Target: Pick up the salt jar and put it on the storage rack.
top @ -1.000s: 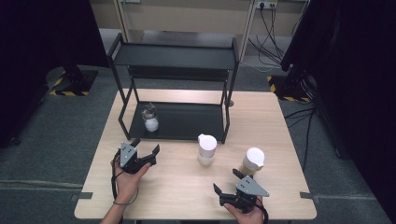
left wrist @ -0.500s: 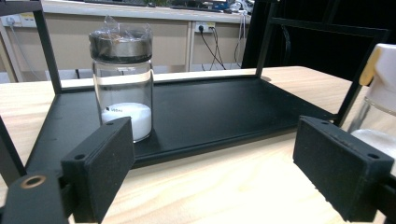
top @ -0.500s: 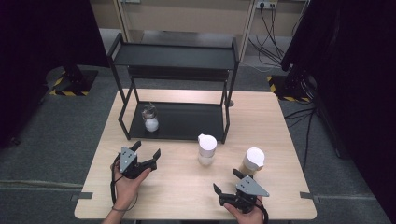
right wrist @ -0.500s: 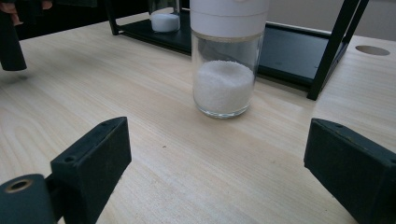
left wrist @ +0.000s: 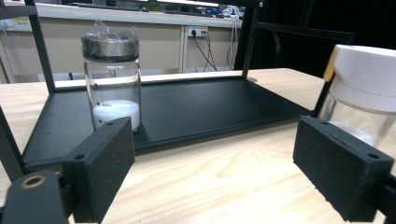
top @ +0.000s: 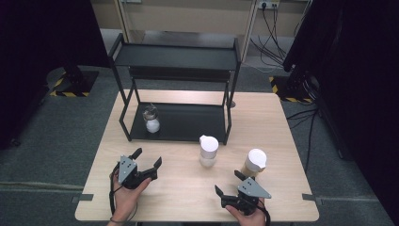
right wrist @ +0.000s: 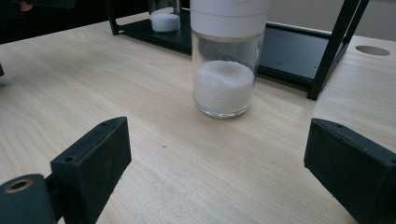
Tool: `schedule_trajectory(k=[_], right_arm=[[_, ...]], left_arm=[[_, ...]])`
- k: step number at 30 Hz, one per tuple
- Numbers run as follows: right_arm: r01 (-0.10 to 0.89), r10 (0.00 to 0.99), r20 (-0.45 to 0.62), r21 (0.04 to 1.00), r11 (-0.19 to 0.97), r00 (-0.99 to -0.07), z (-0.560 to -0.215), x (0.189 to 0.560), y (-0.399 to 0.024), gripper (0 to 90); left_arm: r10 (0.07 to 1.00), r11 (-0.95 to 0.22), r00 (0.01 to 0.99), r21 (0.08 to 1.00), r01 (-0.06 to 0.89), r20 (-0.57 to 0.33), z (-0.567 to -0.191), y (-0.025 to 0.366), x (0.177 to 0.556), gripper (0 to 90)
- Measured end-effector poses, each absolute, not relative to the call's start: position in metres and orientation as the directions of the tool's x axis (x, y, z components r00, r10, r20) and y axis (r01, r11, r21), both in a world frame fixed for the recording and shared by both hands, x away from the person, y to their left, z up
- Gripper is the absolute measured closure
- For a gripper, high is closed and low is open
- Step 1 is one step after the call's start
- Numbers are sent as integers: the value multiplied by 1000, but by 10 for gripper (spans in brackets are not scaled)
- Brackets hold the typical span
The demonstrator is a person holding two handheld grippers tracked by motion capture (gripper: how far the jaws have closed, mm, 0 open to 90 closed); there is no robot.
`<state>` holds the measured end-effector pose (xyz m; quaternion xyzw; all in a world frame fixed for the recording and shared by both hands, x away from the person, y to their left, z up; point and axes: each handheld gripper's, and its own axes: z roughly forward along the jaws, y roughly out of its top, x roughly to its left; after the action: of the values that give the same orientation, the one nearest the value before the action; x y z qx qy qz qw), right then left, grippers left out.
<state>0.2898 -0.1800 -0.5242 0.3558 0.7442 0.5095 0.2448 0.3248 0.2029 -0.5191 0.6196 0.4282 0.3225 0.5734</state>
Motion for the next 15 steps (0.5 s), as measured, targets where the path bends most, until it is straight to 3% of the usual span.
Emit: schedule_trajectory(k=[15], right_arm=[[279, 780, -2, 933, 227, -626, -524, 289, -180, 77]], left_arm=[[887, 41, 449, 986, 159, -109, -515, 200, 304, 123]])
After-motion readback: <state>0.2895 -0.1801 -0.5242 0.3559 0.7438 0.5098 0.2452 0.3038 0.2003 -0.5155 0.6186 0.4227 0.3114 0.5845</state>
